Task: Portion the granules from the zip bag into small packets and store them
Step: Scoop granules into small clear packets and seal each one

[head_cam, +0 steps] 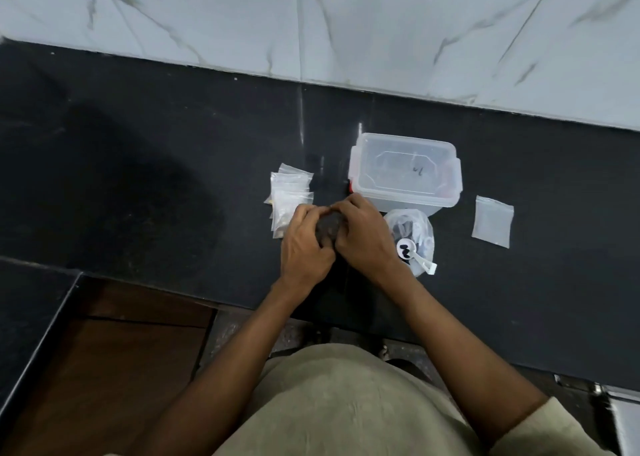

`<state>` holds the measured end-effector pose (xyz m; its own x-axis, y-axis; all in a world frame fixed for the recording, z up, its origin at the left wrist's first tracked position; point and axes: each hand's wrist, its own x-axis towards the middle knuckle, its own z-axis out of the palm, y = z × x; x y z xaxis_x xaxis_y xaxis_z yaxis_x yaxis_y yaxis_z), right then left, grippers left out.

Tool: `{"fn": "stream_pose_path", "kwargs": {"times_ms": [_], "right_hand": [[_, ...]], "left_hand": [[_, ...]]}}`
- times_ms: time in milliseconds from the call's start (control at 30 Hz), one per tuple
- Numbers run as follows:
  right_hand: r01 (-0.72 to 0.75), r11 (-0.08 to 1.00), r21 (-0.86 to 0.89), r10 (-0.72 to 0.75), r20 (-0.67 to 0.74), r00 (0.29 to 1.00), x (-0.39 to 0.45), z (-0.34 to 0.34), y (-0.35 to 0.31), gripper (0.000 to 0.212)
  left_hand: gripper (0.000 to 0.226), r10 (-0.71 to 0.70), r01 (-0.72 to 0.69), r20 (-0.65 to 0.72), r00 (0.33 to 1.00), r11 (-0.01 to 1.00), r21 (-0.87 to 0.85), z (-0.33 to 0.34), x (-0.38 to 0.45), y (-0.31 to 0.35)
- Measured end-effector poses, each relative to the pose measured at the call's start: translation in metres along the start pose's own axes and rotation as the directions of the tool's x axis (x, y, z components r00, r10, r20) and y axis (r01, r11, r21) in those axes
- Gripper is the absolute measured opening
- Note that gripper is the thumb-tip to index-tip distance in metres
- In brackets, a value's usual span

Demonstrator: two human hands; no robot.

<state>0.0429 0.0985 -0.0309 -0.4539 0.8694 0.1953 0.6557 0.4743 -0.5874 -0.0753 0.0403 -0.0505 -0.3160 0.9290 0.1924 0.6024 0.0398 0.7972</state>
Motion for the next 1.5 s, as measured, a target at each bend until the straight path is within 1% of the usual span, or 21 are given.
{"fn": "stream_pose_path", "kwargs": {"times_ms": [100, 200, 300, 367, 400, 500, 567, 600, 667, 767, 933, 1033, 1100, 1167, 1233, 1300, 1333, 1367, 1400, 1433, 1500], "right_hand": [[-0.016, 1.000, 0.018, 0.019, -0.187, 0.982, -0.011, -0.030, 0.021, 0.021], [-0.032, 0.999, -0.005, 0.028, -0.373, 0.927, -0.024, -0.060, 0.051, 0.018], [-0.124, 0.992, -0.029, 0.094, -0.496, 0.863, -0.035, -0.088, 0.086, 0.020], [-0.237, 0.971, -0.028, 0.191, -0.500, 0.844, -0.041, -0.101, 0.111, 0.020], [-0.329, 0.944, -0.029, 0.276, -0.479, 0.833, -0.044, -0.107, 0.124, 0.020], [-0.613, 0.782, -0.113, 0.548, -0.344, 0.762, -0.050, -0.114, 0.160, 0.033], [-0.678, 0.702, -0.220, 0.634, -0.241, 0.735, -0.054, -0.113, 0.178, 0.044], [-0.678, 0.690, -0.255, 0.644, -0.212, 0.735, -0.056, -0.111, 0.184, 0.045], [-0.660, 0.698, -0.278, 0.626, -0.211, 0.751, -0.061, -0.108, 0.194, 0.038], [-0.635, 0.733, -0.243, 0.587, -0.243, 0.772, -0.066, -0.105, 0.198, 0.030], [-0.604, 0.782, -0.152, 0.559, -0.259, 0.788, -0.073, -0.100, 0.202, 0.027], [-0.562, 0.825, -0.060, 0.517, -0.320, 0.794, -0.077, -0.099, 0.195, 0.027], [-0.474, 0.880, 0.001, 0.433, -0.412, 0.802, -0.079, -0.102, 0.180, 0.022], [-0.314, 0.947, 0.059, 0.299, -0.510, 0.806, -0.081, -0.107, 0.158, 0.018], [-0.139, 0.988, 0.072, 0.155, -0.567, 0.809, -0.083, -0.112, 0.134, 0.017], [-0.007, 0.999, 0.049, 0.034, -0.562, 0.826, -0.084, -0.112, 0.113, 0.016], [0.045, 0.998, 0.034, -0.019, -0.547, 0.837, -0.085, -0.109, 0.104, 0.015], [0.089, 0.996, 0.026, -0.062, -0.527, 0.848, -0.086, -0.106, 0.096, 0.014], [0.121, 0.992, 0.025, -0.092, -0.505, 0.858, -0.086, -0.102, 0.091, 0.013], [0.142, 0.989, 0.027, -0.112, -0.480, 0.870, -0.086, -0.099, 0.086, 0.012], [0.171, 0.985, 0.032, -0.140, -0.435, 0.890, -0.087, -0.095, 0.080, 0.013]], "left_hand": [[0.032, 0.093, -0.093, -0.014, 0.996, 0.994, -0.049, 0.019, 0.004, 0.026], [0.029, 0.143, -0.141, 0.017, 0.990, 0.986, -0.090, 0.041, 0.005, 0.045], [0.029, 0.158, -0.152, 0.069, 0.985, 0.985, -0.084, 0.061, 0.005, 0.061], [0.026, 0.153, -0.147, 0.112, 0.982, 0.987, -0.061, 0.070, 0.004, 0.067], [0.024, 0.148, -0.143, 0.129, 0.981, 0.988, -0.051, 0.074, 0.004, 0.070], [0.024, 0.127, -0.126, 0.128, 0.984, 0.992, -0.012, 0.083, 0.002, 0.073], [0.024, 0.103, -0.103, 0.112, 0.988, 0.995, 0.002, 0.086, 0.001, 0.075], [0.024, 0.093, -0.094, 0.111, 0.990, 0.996, 0.004, 0.086, 0.001, 0.075], [0.023, 0.072, -0.073, 0.112, 0.991, 0.997, 0.010, 0.088, 0.000, 0.078], [0.022, 0.036, -0.038, 0.096, 0.995, 0.999, 0.020, 0.090, -0.002, 0.082], [0.024, 0.007, -0.009, 0.072, 0.997, 0.999, 0.032, 0.094, -0.004, 0.086], [0.027, -0.009, 0.008, 0.009, 1.000, 1.000, 0.029, 0.094, -0.005, 0.091], [0.025, 0.001, -0.001, -0.032, 0.999, 1.000, -0.013, 0.093, -0.005, 0.097], [0.021, -0.018, 0.013, -0.037, 0.999, 0.993, -0.114, 0.092, -0.003, 0.105], [0.020, -0.106, 0.110, 0.029, 0.994, 0.967, -0.229, 0.090, 0.000, 0.117], [0.028, -0.231, 0.273, 0.154, 0.961, 0.888, -0.370, 0.088, 0.006, 0.128], [0.027, -0.285, 0.352, 0.210, 0.935, 0.819, -0.453, 0.087, 0.009, 0.132], [0.020, -0.322, 0.406, 0.248, 0.914, 0.757, -0.512, 0.085, 0.011, 0.135], [0.012, -0.338, 0.425, 0.257, 0.905, 0.730, -0.535, 0.083, 0.013, 0.137], [0.006, -0.341, 0.416, 0.238, 0.909, 0.747, -0.519, 0.082, 0.014, 0.137], [0.005, -0.355, 0.396, 0.178, 0.918, 0.781, -0.482, 0.076, 0.013, 0.136]]}}
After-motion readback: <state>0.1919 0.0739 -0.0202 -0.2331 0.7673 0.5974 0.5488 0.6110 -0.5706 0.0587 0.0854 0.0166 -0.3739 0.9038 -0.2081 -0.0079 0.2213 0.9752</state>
